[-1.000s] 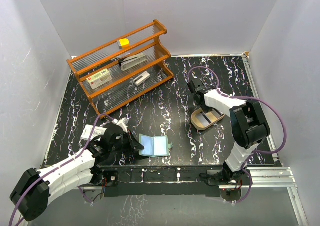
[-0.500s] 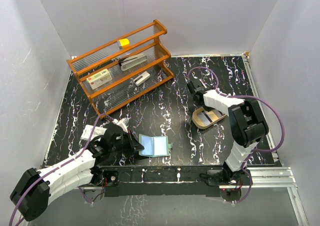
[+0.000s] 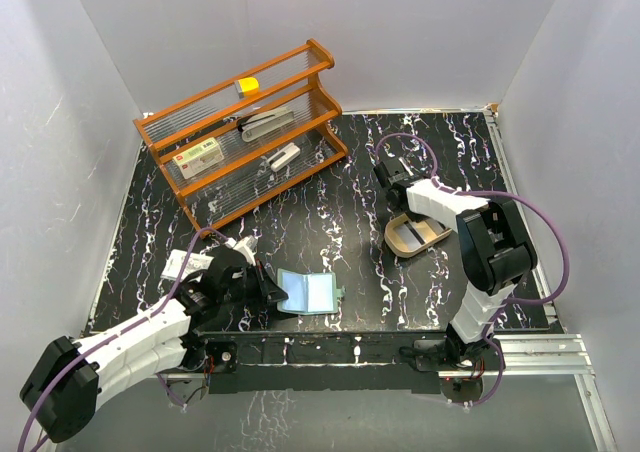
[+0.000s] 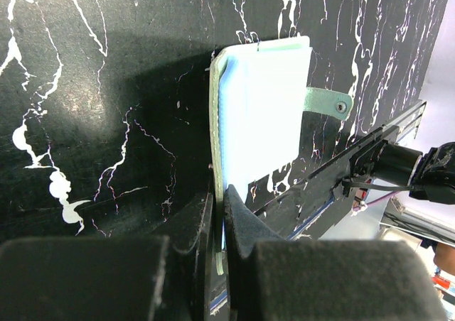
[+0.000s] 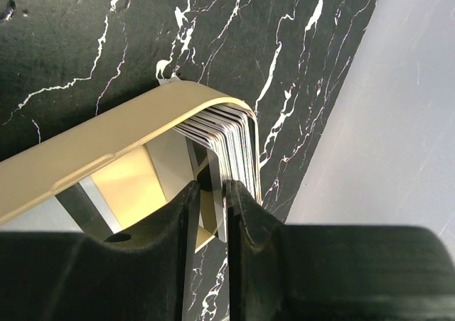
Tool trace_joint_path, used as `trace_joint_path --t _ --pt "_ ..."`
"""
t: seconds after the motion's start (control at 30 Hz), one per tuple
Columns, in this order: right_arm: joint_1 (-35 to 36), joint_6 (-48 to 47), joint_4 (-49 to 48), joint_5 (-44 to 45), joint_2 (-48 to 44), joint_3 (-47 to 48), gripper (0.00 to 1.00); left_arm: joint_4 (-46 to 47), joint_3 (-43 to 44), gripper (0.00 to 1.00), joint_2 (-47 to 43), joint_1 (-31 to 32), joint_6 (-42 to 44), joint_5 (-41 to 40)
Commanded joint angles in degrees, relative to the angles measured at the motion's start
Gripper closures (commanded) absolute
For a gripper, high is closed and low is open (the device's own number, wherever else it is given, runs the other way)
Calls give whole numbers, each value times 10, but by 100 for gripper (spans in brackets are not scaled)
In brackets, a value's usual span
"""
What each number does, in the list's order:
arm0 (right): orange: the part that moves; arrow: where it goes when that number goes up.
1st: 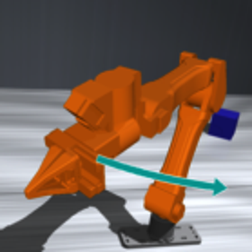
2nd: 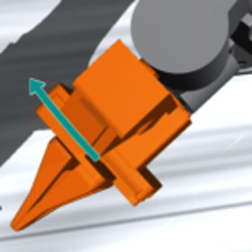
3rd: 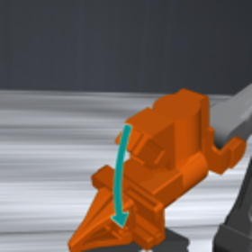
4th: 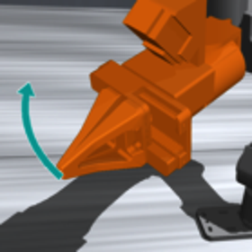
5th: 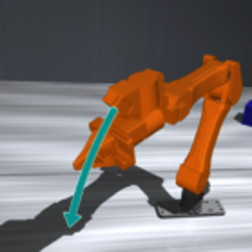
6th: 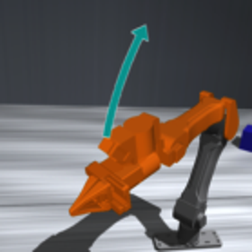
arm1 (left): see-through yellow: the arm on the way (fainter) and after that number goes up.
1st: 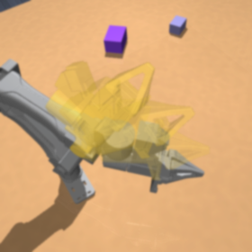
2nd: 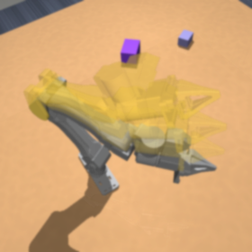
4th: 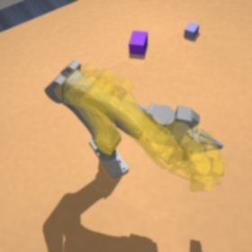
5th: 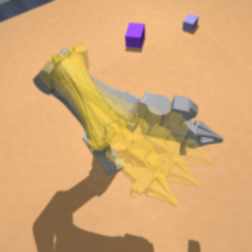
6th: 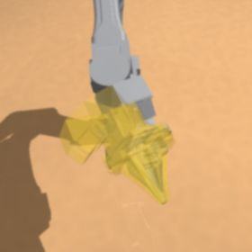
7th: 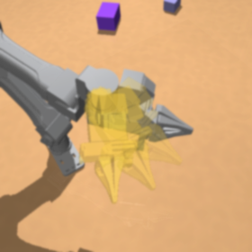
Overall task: Put the credit cards into the card holder
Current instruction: Pick up the credit card from the storage box.
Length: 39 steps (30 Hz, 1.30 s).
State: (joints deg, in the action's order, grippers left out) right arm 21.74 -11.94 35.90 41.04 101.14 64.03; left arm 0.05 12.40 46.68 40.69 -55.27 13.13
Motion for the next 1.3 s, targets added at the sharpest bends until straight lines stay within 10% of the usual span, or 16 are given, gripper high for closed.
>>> trace_joint_path --t 0.0,1.27 --pt "-3 4 -10 12 -10 29 82 -24 27 100 -6 0 13 7" --pt "-2 10 25 -98 -85 38 100 -1 16 100 1 0 -7 17"
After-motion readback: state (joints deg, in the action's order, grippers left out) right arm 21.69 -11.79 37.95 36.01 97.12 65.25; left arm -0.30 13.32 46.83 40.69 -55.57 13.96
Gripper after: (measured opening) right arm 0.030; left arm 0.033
